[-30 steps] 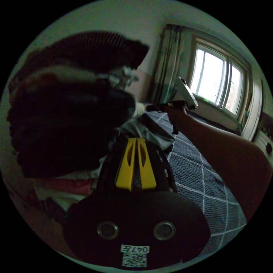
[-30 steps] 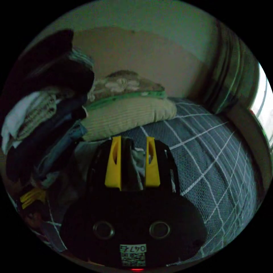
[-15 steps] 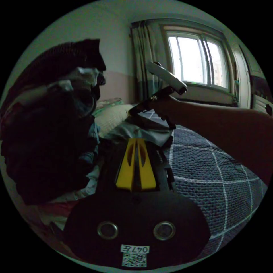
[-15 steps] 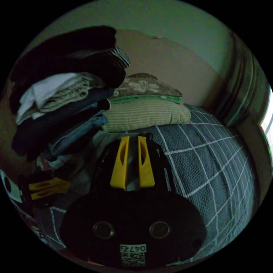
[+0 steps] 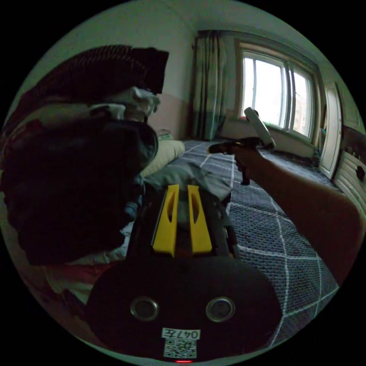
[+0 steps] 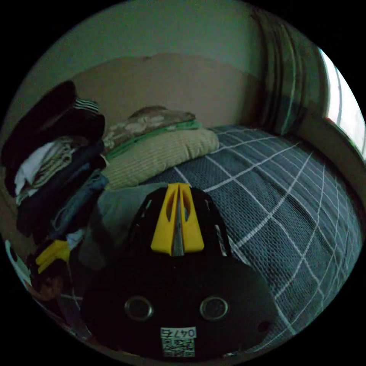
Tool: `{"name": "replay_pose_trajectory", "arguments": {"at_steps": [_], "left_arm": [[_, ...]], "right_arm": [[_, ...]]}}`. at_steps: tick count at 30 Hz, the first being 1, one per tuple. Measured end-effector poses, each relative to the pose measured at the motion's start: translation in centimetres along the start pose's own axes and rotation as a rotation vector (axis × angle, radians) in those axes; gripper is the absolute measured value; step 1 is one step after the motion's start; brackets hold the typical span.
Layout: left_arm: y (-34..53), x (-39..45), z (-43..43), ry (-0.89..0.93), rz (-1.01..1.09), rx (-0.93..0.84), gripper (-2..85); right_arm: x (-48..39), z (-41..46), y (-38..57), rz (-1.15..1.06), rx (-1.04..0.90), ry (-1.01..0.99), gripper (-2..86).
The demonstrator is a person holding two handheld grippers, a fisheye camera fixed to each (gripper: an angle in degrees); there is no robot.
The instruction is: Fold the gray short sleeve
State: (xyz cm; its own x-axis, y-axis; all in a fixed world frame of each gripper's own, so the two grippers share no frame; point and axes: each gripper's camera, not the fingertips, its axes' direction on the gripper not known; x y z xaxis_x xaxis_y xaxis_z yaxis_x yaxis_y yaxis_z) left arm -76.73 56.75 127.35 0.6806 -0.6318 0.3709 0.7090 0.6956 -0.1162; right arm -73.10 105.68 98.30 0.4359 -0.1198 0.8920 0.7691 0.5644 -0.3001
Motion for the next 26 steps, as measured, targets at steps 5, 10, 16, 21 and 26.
{"name": "replay_pose_trajectory", "arguments": {"at_steps": [5, 10, 16, 21, 26], "left_arm": [[0.5, 1.6, 2.7, 0.032, 0.021, -0.243, 6.3], [1.6, 1.7, 3.4, 0.147, -0.115, -0.337, 5.5], [1.4, 7.0, -1.4, 0.191, 0.061, -0.168, 0.5], [1.9, 14.5, -6.2, 0.521, 0.318, -0.189, -0.8], [8.2, 26.9, -11.6, 0.919, 0.732, -0.519, -1.0]], "right_arm": [[-1.3, -4.0, 7.2, 0.008, -0.093, -0.023, -0.5], [-2.5, -3.2, 13.7, 0.073, -0.283, 0.07, -0.6], [-4.9, -15.8, 17.0, 0.093, 0.036, -0.016, -1.0], [-11.6, -30.6, 27.9, 0.049, 0.133, 0.207, -1.2], [-17.5, -39.5, 43.3, 0.104, -0.161, 0.423, -1.2]]}}
